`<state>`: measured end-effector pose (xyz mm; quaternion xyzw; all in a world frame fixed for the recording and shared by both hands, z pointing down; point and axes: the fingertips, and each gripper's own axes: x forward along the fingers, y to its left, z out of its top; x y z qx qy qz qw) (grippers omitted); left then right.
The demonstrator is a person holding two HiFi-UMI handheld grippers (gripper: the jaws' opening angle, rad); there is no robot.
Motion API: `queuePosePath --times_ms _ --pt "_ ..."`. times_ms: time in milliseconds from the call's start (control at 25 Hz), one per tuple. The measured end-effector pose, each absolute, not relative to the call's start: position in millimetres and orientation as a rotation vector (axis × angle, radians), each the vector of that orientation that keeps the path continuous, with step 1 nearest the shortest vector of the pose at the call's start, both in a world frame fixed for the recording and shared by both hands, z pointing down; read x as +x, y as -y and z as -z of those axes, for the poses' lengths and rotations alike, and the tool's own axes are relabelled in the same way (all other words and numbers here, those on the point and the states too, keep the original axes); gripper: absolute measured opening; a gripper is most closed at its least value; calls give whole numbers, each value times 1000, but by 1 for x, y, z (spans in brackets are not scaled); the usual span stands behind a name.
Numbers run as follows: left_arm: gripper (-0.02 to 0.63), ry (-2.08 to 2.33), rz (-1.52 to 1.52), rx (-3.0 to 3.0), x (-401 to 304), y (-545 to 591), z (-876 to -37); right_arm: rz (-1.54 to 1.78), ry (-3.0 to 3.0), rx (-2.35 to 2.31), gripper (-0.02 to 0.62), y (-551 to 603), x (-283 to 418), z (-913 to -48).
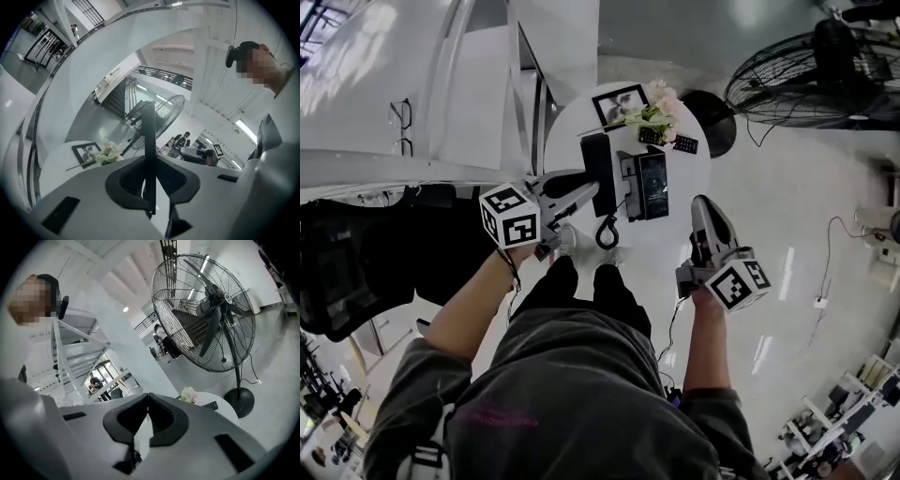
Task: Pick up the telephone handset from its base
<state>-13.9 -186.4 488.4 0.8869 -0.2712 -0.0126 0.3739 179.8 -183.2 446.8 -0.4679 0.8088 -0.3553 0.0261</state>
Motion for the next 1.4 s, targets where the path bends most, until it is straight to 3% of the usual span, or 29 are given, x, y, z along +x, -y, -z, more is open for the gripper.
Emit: queuePosePath --times_ms 960,1400 --pt "78 729 127 2527 -74 162 -340 775 -2492 -1473 20 147 137 -337" --pt "78 747 138 2550 -76 153 -327 705 -2535 -1451 20 135 128 -321"
